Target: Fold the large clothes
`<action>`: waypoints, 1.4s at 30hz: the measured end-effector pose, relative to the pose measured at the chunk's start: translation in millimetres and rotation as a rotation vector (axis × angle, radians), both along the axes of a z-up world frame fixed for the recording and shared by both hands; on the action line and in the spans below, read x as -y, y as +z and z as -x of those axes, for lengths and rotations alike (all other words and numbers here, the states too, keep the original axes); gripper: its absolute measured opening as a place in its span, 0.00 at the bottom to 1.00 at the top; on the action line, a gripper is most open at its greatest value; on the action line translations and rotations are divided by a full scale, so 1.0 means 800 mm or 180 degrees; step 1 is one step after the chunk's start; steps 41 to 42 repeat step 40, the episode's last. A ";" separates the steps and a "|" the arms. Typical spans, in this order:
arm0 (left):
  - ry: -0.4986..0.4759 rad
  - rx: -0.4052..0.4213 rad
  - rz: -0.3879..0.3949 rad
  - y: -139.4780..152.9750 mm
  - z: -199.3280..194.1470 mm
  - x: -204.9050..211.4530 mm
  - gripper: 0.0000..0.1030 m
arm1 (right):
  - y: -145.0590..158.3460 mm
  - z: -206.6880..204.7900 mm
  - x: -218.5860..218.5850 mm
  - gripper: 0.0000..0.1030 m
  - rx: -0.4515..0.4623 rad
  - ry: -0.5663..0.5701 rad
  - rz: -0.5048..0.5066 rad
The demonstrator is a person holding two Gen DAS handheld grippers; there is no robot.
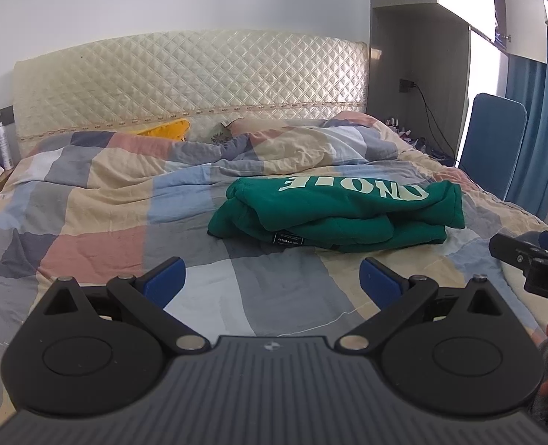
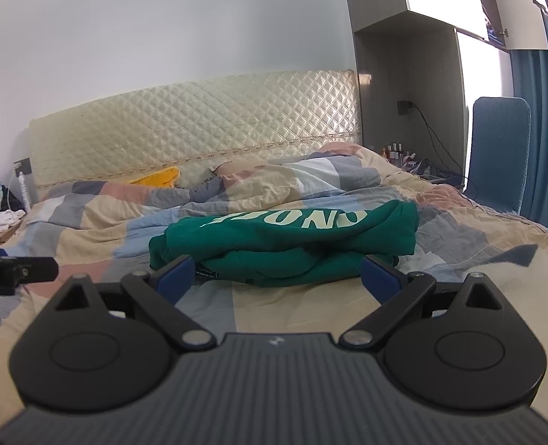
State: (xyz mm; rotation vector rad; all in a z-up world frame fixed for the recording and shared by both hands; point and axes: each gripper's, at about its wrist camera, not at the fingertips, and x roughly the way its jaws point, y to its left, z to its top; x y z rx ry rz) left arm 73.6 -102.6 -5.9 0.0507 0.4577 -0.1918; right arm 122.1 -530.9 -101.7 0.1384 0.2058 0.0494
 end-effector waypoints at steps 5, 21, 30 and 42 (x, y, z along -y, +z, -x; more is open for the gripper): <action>-0.0001 -0.0017 0.0015 -0.001 0.001 -0.001 0.99 | 0.000 0.000 0.001 0.95 -0.0006 -0.0008 -0.0010; -0.0045 -0.0032 0.0015 0.000 -0.002 -0.004 0.99 | 0.000 -0.001 0.002 0.95 -0.0016 0.0005 -0.0037; -0.0053 -0.0009 0.0024 -0.002 0.002 -0.001 0.99 | 0.000 0.000 0.000 0.95 -0.0012 -0.0009 -0.0039; -0.0048 -0.0025 0.0041 -0.001 0.002 -0.003 0.99 | -0.001 0.000 0.000 0.95 -0.0008 -0.0016 -0.0049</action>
